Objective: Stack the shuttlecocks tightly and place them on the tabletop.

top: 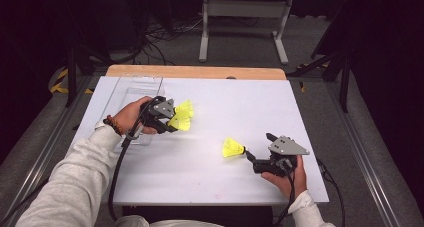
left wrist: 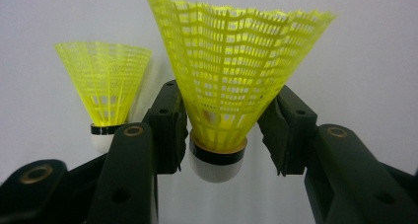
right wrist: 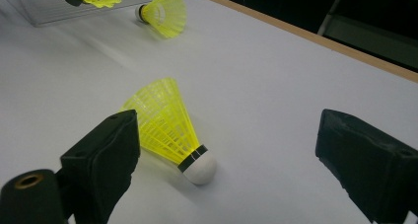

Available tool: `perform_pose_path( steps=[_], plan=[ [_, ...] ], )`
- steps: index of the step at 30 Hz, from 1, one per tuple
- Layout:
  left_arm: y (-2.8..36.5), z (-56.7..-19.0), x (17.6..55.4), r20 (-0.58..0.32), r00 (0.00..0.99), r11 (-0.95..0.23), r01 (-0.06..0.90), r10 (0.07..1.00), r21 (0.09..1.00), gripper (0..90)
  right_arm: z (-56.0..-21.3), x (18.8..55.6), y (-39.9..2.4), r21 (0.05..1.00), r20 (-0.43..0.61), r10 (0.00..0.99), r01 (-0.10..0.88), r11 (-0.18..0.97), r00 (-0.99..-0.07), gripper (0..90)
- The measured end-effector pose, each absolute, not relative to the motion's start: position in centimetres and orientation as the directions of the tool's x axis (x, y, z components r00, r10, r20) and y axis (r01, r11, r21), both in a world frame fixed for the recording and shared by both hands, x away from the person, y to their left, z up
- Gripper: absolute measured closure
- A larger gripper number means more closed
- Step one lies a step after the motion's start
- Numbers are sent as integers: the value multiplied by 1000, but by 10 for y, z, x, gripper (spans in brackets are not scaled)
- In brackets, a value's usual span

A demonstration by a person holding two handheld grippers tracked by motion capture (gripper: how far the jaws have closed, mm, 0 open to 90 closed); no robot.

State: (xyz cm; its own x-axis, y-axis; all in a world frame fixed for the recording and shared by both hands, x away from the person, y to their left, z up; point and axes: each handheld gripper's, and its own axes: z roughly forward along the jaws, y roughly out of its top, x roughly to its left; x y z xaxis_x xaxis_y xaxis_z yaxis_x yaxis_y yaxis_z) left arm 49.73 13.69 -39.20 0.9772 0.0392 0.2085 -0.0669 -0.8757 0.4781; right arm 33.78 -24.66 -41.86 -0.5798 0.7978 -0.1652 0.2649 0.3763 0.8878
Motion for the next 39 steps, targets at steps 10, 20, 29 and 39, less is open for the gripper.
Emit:
perform_pose_path(
  steps=[10, 20, 29, 39],
  plan=[
    [129, -401, 511, 184, 983, -898, -68, 15, 436, 545, -421, 340, -246, 883, -169, 795, 269, 385, -582, 104],
    [122, -406, 512, 189, 982, -928, -76, -6, 364, 567, -421, 339, -246, 879, -171, 792, 273, 392, -587, 104],
    [119, -412, 514, 188, 982, -942, -54, 10, 331, 550, -422, 340, -245, 875, -171, 787, 275, 397, -593, 104],
    [119, -412, 515, 189, 981, -936, -35, 34, 350, 479, -422, 339, -245, 875, -173, 783, 271, 401, -598, 104]
  ],
)
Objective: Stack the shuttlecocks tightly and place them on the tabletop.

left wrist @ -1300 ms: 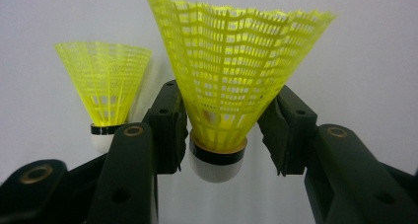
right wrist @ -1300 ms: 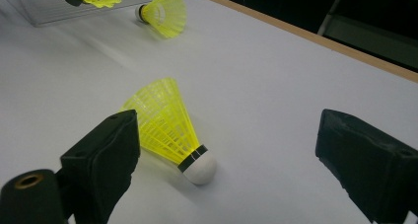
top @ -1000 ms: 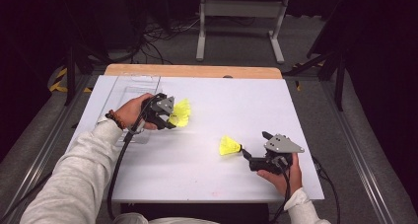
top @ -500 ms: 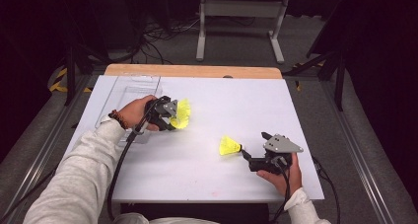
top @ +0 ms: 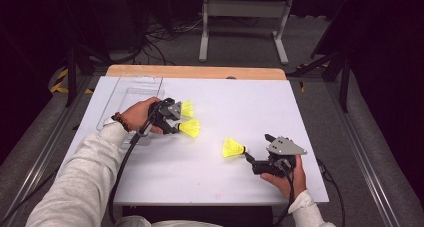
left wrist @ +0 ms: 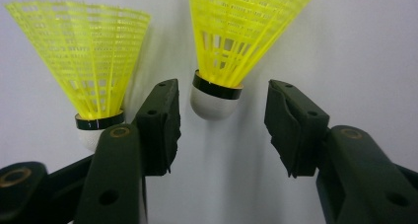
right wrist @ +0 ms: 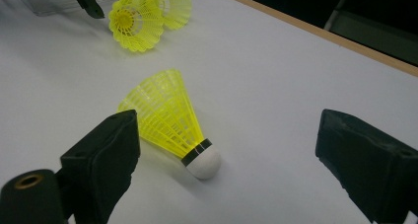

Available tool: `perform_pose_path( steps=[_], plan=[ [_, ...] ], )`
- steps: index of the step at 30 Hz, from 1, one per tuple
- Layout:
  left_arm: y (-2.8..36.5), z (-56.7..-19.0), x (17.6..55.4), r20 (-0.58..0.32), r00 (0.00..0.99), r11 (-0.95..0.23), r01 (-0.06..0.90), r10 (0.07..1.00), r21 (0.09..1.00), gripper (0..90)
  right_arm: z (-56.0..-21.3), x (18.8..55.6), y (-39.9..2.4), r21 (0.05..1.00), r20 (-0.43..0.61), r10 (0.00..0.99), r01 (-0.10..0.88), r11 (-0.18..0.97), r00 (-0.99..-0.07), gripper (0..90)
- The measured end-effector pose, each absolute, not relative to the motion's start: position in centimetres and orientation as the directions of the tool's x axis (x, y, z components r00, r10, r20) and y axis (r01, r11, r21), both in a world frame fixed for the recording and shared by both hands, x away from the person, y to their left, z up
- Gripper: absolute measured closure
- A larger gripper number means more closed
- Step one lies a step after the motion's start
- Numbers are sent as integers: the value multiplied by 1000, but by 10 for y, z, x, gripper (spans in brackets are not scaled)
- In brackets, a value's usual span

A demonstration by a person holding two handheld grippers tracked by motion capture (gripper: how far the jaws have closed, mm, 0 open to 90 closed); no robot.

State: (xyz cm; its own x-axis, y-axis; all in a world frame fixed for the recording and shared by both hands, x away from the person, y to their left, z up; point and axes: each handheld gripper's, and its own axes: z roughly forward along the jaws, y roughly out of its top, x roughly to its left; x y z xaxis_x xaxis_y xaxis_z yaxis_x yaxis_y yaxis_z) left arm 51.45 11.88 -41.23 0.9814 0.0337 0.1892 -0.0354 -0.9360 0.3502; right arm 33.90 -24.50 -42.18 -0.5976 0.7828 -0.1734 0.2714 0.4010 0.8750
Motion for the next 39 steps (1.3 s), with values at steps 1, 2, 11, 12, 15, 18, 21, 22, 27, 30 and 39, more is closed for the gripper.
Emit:
perform_pose_path(
  steps=[1, 2, 11, 12, 15, 18, 21, 22, 27, 30, 39],
  plan=[
    [120, -412, 515, 191, 981, -933, -35, 36, 359, 474, -422, 339, -245, 876, -171, 783, 272, 399, -597, 104],
    [121, -411, 514, 188, 981, -929, -31, 42, 369, 468, -422, 339, -245, 876, -171, 784, 272, 398, -597, 104],
    [135, -400, 510, 205, 975, -892, -14, 89, 452, 438, -420, 338, -246, 880, -175, 784, 263, 396, -595, 103],
    [138, -397, 509, 206, 974, -883, -13, 95, 469, 433, -420, 338, -246, 880, -175, 785, 263, 396, -594, 103],
    [148, -389, 504, 214, 968, -852, 1, 133, 524, 413, -420, 338, -246, 881, -176, 785, 261, 395, -594, 103],
    [157, -382, 498, 237, 955, -807, 4, 178, 590, 385, -419, 338, -247, 882, -177, 785, 259, 395, -594, 103],
    [166, -376, 488, 258, 940, -754, 0, 225, 657, 329, -419, 338, -247, 881, -179, 786, 258, 395, -592, 103],
    [168, -375, 485, 268, 932, -744, 1, 242, 668, 316, -419, 337, -247, 881, -182, 785, 257, 397, -592, 103],
    [177, -374, 470, 296, 913, -699, -17, 280, 715, 275, -418, 337, -246, 882, -184, 785, 254, 398, -591, 103],
    [180, -376, 464, 293, 910, -681, -16, 293, 732, 274, -418, 337, -246, 882, -184, 785, 254, 398, -592, 103],
    [193, -386, 439, 294, 875, -584, -16, 384, 811, 234, -418, 337, -245, 880, -184, 782, 255, 402, -595, 103]
  ],
)
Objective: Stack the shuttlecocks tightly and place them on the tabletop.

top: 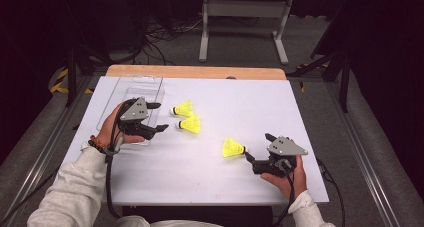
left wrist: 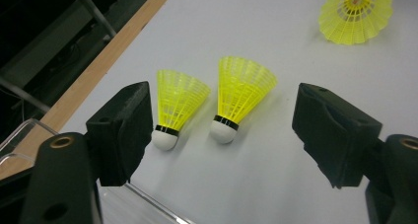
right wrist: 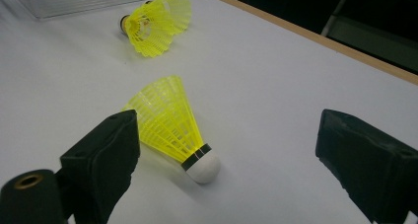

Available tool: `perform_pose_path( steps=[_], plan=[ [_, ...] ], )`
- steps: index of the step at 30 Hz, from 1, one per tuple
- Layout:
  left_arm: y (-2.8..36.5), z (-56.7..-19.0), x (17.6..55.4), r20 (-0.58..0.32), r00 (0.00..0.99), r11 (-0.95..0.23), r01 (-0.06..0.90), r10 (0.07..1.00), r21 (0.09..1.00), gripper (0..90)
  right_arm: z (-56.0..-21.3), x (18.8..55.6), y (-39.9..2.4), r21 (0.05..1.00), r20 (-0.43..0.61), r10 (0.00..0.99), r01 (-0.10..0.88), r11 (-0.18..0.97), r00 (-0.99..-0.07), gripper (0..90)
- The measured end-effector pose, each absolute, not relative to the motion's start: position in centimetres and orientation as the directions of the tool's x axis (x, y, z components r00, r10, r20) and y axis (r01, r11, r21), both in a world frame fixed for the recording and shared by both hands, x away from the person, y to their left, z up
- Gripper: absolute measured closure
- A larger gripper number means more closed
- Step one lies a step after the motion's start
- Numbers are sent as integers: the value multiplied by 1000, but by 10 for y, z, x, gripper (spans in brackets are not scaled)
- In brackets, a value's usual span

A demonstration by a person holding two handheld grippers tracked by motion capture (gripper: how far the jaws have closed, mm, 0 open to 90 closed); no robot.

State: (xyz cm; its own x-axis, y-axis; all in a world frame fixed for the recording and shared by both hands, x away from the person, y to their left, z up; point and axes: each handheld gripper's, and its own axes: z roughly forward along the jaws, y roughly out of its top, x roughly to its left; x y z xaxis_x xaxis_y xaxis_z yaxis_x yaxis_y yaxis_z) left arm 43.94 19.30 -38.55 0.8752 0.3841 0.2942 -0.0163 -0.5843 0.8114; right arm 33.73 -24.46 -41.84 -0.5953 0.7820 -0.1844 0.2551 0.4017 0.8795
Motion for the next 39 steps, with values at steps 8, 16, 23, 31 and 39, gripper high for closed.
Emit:
perform_pose_path(
  steps=[8, 16, 23, 31, 39],
  plan=[
    [203, -392, 417, 279, 846, -495, -20, 455, 868, 196, -418, 337, -243, 879, -185, 779, 254, 404, -600, 103],
    [213, -397, 401, 263, 833, -441, -25, 486, 897, 187, -418, 336, -243, 878, -190, 777, 251, 409, -600, 103],
    [218, -407, 386, 268, 819, -438, -22, 508, 899, 175, -419, 335, -242, 873, -198, 769, 247, 420, -608, 103],
    [226, -416, 375, 269, 806, -437, -14, 527, 900, 152, -421, 335, -239, 870, -202, 761, 243, 428, -617, 103],
    [235, -424, 366, 264, 792, -431, -1, 551, 903, 133, -422, 335, -237, 869, -204, 756, 241, 433, -622, 103]
  ],
)
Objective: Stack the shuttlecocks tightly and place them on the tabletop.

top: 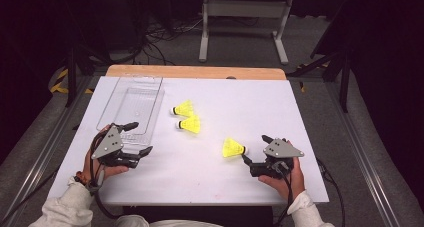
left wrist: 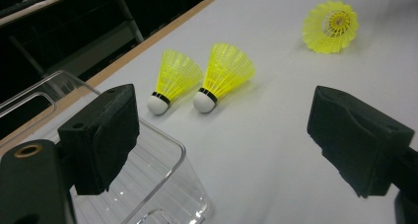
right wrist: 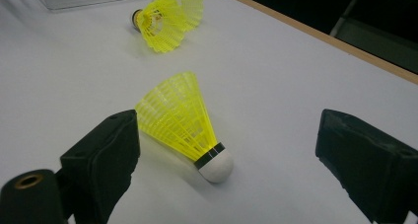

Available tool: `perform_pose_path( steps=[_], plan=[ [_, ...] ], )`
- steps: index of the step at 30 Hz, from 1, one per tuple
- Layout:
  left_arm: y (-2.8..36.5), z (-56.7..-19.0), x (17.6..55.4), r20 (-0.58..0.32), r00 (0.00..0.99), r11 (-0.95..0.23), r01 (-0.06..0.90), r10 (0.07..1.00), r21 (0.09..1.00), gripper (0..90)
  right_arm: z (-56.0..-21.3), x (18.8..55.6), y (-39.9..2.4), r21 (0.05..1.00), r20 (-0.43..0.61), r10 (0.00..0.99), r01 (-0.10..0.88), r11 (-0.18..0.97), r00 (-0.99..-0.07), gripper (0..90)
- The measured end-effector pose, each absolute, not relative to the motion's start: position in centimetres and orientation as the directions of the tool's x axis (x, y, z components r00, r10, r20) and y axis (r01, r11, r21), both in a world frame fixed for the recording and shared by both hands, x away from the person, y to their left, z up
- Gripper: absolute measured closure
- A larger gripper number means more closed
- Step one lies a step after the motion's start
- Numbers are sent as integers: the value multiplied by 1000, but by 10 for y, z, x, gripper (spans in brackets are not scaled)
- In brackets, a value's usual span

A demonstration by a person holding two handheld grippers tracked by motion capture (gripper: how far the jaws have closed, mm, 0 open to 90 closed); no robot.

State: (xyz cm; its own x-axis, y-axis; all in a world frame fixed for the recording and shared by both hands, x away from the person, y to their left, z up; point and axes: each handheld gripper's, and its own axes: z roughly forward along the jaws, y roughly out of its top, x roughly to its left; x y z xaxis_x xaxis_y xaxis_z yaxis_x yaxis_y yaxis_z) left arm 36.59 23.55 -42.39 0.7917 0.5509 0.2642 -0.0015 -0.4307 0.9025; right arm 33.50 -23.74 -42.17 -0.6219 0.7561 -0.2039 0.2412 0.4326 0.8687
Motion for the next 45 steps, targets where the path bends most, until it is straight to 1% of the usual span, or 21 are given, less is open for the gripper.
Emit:
perform_pose_path(
  steps=[11, 16, 27, 34, 38, 45],
  plan=[
    [249, -433, 356, 236, 784, -411, 26, 574, 911, 99, -423, 335, -234, 866, -204, 750, 241, 438, -629, 103],
    [255, -436, 353, 228, 778, -401, 33, 585, 916, 68, -424, 335, -232, 863, -208, 747, 241, 443, -631, 103],
    [266, -444, 347, 204, 764, -386, 63, 611, 920, 52, -422, 337, -225, 863, -213, 736, 229, 450, -642, 103],
    [274, -445, 343, 194, 752, -367, 69, 630, 928, 48, -411, 340, -218, 880, -206, 735, 207, 428, -646, 103],
    [272, -447, 344, 195, 757, -373, 69, 624, 925, 48, -404, 343, -211, 884, -209, 727, 191, 426, -655, 104],
    [270, -449, 345, 200, 763, -385, 69, 615, 921, 49, -387, 354, -195, 878, -224, 700, 171, 446, -678, 130]
  ],
)
